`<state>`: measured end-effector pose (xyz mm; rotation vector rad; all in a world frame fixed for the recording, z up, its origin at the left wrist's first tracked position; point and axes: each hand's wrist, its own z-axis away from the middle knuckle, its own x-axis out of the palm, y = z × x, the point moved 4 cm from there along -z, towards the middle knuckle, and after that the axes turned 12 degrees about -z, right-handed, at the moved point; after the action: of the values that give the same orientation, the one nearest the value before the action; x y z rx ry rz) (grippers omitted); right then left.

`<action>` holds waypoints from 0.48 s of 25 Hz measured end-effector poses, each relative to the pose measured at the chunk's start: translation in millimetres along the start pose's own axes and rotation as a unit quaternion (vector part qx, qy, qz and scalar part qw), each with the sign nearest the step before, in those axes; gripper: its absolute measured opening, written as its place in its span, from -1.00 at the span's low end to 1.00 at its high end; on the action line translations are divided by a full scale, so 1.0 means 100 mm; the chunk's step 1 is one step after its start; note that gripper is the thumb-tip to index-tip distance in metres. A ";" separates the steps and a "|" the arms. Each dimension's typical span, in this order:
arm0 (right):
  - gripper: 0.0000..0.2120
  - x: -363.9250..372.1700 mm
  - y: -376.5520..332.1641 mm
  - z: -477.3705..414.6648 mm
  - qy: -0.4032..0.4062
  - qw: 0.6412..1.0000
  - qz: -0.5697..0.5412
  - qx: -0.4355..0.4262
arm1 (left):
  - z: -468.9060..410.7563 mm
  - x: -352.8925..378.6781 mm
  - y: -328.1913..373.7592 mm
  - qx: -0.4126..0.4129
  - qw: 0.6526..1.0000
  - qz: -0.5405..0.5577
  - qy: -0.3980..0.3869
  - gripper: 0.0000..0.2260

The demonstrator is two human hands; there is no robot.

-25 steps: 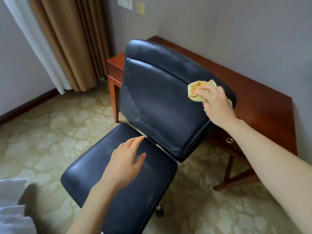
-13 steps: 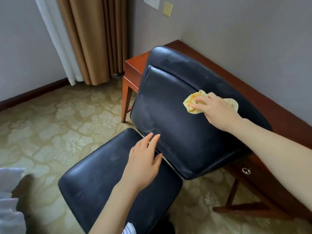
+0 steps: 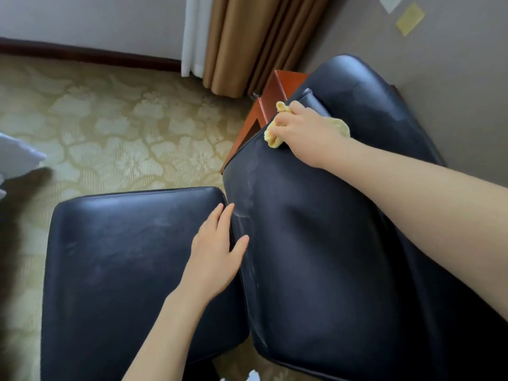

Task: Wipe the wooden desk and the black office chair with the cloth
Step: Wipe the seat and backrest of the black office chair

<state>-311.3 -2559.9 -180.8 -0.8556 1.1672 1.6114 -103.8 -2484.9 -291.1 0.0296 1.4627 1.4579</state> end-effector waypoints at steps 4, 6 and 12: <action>-0.71 0.23 -0.20 -0.40 -0.037 0.999 0.022 -0.011 | -0.11 0.18 -0.17 -0.041 0.999 0.036 0.001 -0.44; -0.72 0.32 -0.28 -0.51 -0.046 0.998 0.037 -0.013 | -0.19 0.22 -0.23 -0.047 0.997 0.052 -0.013 -0.44; -0.71 0.86 -0.87 -0.42 -0.165 0.980 0.067 -0.086 | -0.42 0.23 -0.51 -0.033 0.994 0.089 -0.045 -0.50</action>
<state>-255.7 -2565.7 -297.3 -0.5955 0.8754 1.9034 -110.2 -2514.3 -353.9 0.1872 1.3652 1.6260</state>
